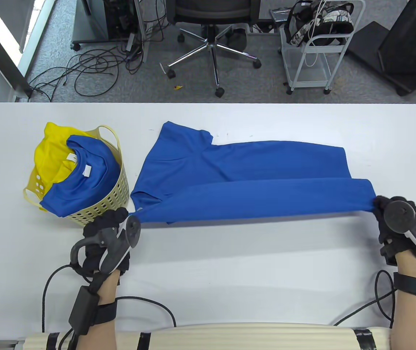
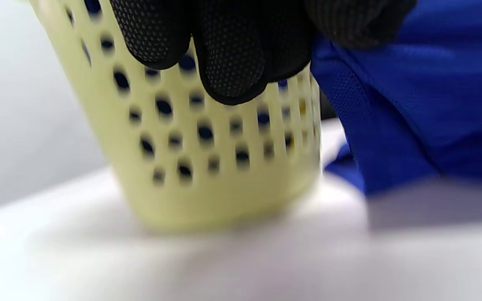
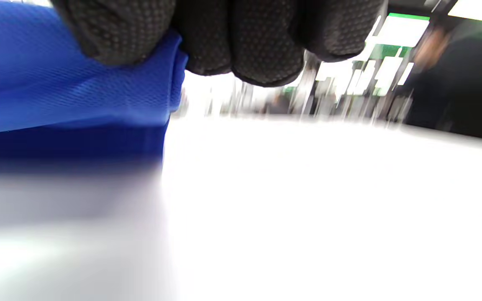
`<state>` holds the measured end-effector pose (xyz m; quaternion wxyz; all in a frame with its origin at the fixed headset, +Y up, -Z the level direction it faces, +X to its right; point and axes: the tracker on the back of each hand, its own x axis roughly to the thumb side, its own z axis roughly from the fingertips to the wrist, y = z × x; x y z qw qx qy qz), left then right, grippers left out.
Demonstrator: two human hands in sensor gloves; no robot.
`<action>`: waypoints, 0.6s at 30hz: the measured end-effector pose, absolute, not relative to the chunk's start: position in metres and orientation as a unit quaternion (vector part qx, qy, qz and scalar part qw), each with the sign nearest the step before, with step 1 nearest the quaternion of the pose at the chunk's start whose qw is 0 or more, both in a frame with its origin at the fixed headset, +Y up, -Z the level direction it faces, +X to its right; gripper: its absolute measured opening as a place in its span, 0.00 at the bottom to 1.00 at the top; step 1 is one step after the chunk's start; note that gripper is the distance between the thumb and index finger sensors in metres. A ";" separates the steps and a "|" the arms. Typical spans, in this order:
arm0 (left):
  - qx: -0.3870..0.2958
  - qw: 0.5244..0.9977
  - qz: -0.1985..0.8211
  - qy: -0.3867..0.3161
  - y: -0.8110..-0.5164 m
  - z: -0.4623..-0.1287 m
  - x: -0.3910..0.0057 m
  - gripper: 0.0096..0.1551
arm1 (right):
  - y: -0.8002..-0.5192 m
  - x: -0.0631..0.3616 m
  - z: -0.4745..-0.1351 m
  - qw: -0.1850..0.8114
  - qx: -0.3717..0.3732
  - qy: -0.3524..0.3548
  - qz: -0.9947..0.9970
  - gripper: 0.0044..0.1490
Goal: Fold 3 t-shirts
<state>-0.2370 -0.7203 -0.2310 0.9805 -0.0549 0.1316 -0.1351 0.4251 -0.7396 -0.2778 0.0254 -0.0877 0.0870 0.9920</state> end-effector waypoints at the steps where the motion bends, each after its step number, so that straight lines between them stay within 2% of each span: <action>1: -0.120 0.976 -0.139 0.120 -0.729 -0.232 -0.238 0.25 | -0.747 0.427 -0.276 0.037 -0.094 0.141 0.985 0.25; 3: -0.123 0.975 -0.140 0.119 -0.734 -0.232 -0.241 0.31 | -0.749 0.433 -0.275 0.045 -0.103 0.105 0.988 0.29; 6: -0.085 0.982 -0.113 0.124 -0.731 -0.232 -0.240 0.29 | -0.745 0.434 -0.273 0.060 -0.111 0.059 0.990 0.33; 12: -0.170 0.968 -0.161 0.093 -0.757 -0.239 -0.222 0.39 | -0.757 0.413 -0.278 0.004 -0.074 0.098 0.992 0.39; 18: -0.162 0.964 -0.177 0.113 -0.758 -0.243 -0.233 0.35 | -0.765 0.385 -0.283 -0.062 -0.037 0.120 0.990 0.44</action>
